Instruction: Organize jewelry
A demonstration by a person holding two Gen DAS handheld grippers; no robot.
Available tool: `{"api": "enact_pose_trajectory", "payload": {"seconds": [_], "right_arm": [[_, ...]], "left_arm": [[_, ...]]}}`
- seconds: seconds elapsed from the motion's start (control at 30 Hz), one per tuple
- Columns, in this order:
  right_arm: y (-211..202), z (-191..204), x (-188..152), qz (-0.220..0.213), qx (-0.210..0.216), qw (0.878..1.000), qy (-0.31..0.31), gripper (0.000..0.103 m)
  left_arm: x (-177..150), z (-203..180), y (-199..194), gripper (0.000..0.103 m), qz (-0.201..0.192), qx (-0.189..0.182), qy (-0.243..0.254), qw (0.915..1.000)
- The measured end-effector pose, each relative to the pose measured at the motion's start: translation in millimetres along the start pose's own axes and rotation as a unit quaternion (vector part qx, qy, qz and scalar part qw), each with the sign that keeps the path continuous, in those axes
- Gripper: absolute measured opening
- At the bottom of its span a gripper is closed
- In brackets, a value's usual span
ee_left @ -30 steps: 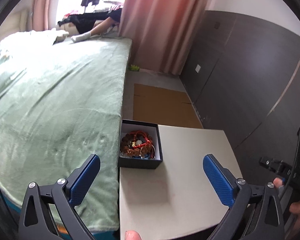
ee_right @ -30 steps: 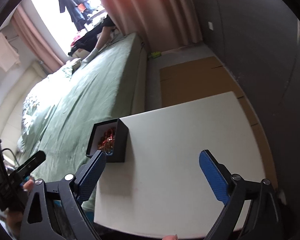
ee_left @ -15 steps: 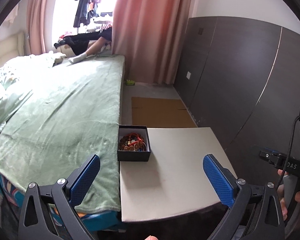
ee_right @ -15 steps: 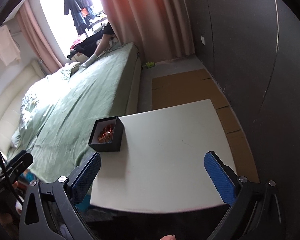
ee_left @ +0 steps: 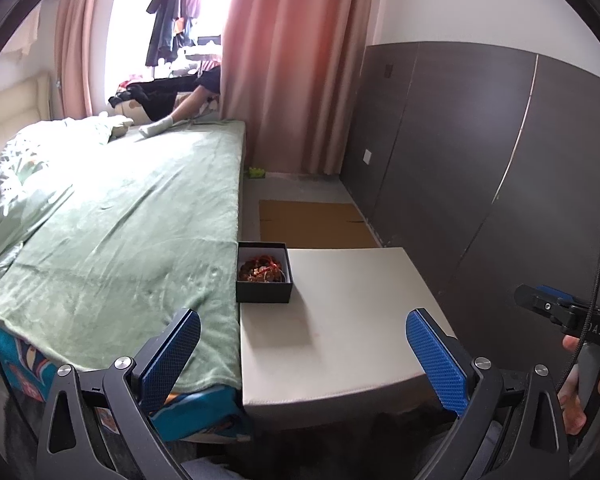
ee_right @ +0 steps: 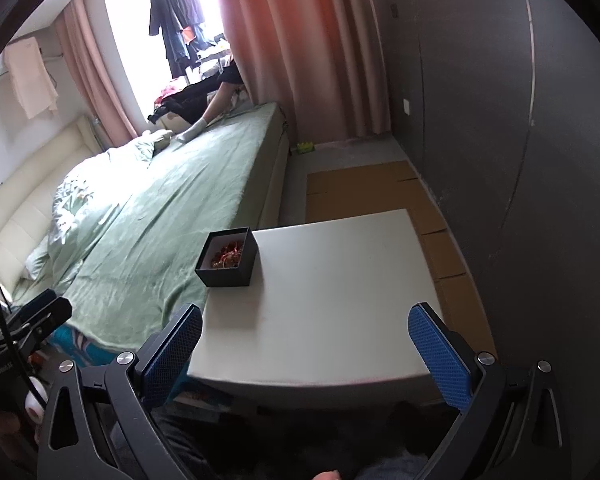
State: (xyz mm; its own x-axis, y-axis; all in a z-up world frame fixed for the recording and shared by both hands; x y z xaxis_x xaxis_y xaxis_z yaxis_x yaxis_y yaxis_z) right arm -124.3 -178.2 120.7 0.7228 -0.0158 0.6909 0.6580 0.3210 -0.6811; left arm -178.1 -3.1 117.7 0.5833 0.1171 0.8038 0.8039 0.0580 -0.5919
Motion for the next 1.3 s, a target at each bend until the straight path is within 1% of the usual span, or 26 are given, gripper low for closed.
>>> {"api": "enact_pose_trajectory", "payload": {"seconds": [0.2,0.5,0.83,1.03,1.3], "right_arm": [[-25,1,-14,-0.009,0.001,1.0,-0.008,0.103],[-44,6,-27,-0.016,0.005,1.0,-0.019,0.103],[-51,6,-30,-0.019,0.001,1.0,-0.018,0.103],[-49,8,-30,-0.014,0.009,1.0,-0.011,0.103],[-50,9,-32,-0.013,0.001,1.0,-0.011,0.103]], "left_arm": [[-5,-3,-22,0.102,-0.015,0.01,0.007,0.9998],[-11,-11,-41,0.102,-0.028,0.013,0.008,0.9995],[-13,-11,-51,0.102,-0.033,0.015,0.005,0.9993],[-13,-12,-52,0.102,-0.036,0.013,0.008,0.9992],[-10,-12,-52,0.102,-0.035,0.01,0.009,0.9993]]}}
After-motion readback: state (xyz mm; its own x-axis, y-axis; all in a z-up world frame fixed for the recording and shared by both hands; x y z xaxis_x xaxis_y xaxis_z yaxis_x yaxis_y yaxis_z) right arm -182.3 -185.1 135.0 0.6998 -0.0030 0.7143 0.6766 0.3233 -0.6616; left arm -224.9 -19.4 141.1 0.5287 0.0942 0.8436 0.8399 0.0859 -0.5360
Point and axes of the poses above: each gripper's, at about its wrist camera, not at the fingertips, and y roughly the way its jaws point, z to its left, x to its top, the point moved 1 cm from there along y, roughly the way its jaws point, and after that the axes turned 6 degrees about y, right-handed, at the moved point
